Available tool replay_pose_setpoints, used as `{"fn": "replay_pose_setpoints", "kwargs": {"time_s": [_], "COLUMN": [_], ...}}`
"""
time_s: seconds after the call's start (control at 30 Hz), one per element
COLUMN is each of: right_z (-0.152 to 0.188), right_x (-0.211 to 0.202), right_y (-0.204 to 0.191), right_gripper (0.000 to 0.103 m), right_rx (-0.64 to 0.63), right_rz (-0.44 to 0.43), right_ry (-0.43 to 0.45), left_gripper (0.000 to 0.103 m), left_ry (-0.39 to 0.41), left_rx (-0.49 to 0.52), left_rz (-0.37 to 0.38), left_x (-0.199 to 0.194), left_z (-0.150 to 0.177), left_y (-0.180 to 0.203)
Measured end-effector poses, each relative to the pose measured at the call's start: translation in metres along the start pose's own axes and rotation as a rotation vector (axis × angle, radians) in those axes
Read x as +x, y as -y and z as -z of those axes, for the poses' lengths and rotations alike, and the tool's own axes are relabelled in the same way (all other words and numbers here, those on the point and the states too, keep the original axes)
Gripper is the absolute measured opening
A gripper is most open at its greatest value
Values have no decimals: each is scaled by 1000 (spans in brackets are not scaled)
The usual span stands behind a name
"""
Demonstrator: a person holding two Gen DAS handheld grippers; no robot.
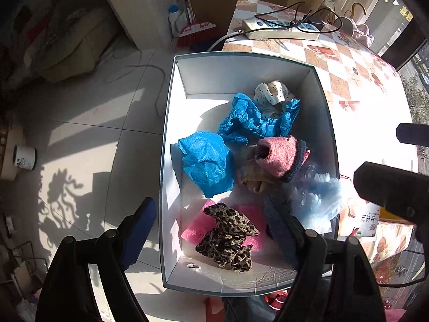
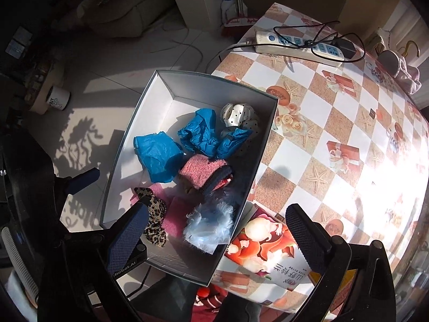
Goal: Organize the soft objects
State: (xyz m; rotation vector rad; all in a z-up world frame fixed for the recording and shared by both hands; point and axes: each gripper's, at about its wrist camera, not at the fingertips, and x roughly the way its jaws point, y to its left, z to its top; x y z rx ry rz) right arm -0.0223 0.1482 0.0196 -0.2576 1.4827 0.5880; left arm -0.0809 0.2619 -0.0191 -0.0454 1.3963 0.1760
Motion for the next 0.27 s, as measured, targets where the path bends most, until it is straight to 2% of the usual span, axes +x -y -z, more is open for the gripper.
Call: {"fn": "replay_pose_setpoints", "kwargs": {"time_s": [0.13,0.2,0.27], "right_z": [2,3,4], "right_x": [1,0,0], "right_y": [0,2,4], "right_gripper": [103,103,103], "right_rx": [0,5,15], "right_rz": [-3,-3,-7], "right_ry": [-4,-1,2], "left_gripper": [85,85,85], "left_ry": [8,59,114], "left_rx": [-8,-14,-33], "left_rz": [-11,-5,49], "left_x": [-1,-7,-16], "left_z": [-1,0,0], "left_y": [0,-2,-8]}}
